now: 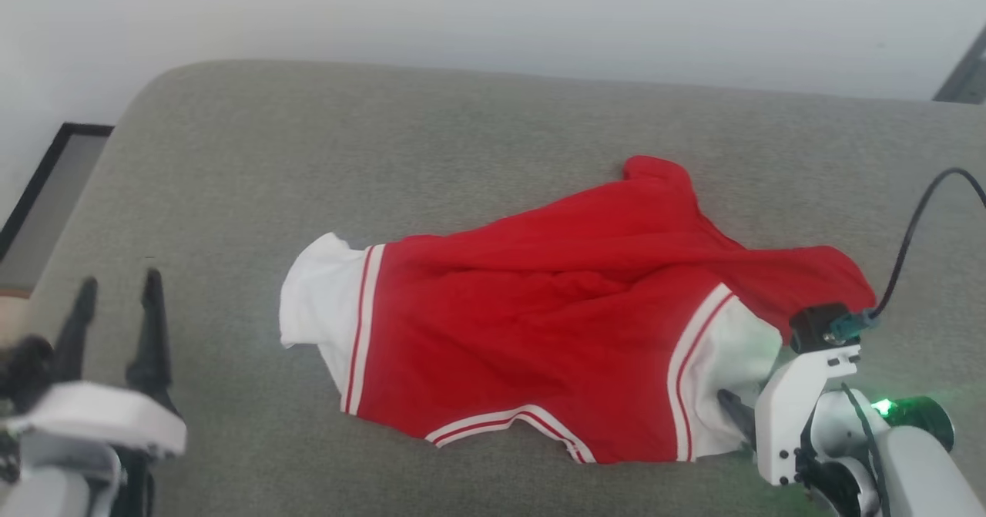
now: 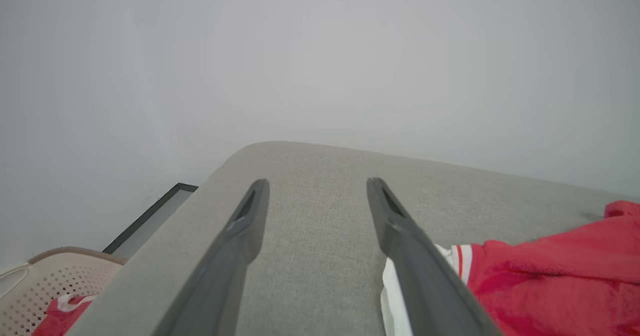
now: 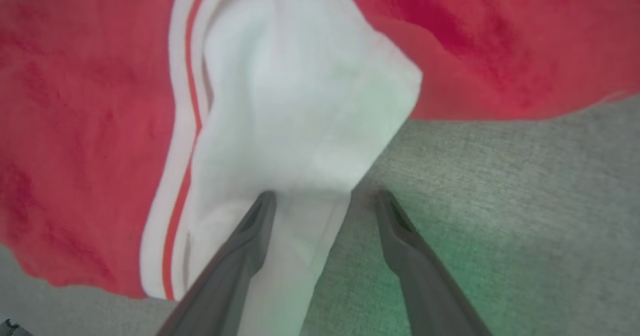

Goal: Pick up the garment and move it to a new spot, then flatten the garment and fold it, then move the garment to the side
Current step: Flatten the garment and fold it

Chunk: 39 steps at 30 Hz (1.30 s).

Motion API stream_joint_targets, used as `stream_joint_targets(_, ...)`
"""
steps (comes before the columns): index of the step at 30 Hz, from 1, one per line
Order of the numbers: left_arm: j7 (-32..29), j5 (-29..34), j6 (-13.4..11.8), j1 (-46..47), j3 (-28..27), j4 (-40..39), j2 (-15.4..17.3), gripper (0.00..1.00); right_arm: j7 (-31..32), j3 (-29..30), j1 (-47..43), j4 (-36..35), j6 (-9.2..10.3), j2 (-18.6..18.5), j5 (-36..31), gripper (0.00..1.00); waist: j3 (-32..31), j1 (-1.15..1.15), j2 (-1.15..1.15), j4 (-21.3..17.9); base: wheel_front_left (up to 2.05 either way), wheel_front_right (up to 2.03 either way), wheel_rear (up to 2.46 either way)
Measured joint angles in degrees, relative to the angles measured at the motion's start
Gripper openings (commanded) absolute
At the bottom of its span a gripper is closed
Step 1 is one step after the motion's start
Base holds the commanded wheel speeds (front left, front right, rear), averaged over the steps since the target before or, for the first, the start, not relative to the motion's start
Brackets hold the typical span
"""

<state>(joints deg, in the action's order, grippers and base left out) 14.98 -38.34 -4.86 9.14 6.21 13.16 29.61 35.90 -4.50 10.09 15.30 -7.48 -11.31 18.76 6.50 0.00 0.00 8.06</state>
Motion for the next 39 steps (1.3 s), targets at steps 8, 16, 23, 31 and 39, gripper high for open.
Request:
stream_joint_targets(8, 0.0, 8.51, 6.78, -4.69, -10.37, -0.34, -8.9, 1.0, 1.35, -1.64, 3.14, 5.33, 0.01, -1.48, -0.02, 0.0, 0.32, 0.0, 0.0, 2.75, 0.0, 0.0, 0.0)
stream_joint_targets(16, 0.0, 13.9, 10.9, -5.75, -18.3, -1.2, -15.45, 1.0, 2.43, -1.03, 5.3, 6.03, -0.15, -2.78, 1.01, 0.0, 0.93, 0.0, 0.0, 2.84, 0.0, 0.0, 0.0)
stream_joint_targets(23, 0.0, 16.41, 12.14, -5.82, -20.37, -1.89, -17.72, 1.0, 5.06, 5.5, 6.56, 3.59, -0.05, -9.32, 1.43, 0.0, 1.07, 0.0, 0.0, 1.91, 0.0, 0.0, 0.0)
stream_joint_targets(31, 0.0, 16.1, 12.2, -5.82, -17.7, -2.32, -17.45, 1.0, 6.86, 13.24, 5.75, 5.23, -0.04, -14.54, -0.24, 0.0, 0.75, 0.0, 0.0, 1.39, 0.0, 0.0, 0.0)
stream_joint_targets(39, 0.0, 14.64, 12.21, -5.81, -16.37, -2.1, -16.37, 1.0, 4.02, 13.84, 8.3, 11.69, -0.03, -11.39, -1.72, 1.0, 0.96, 0.0, 0.0, 0.23, 0.0, 0.0, 0.0)
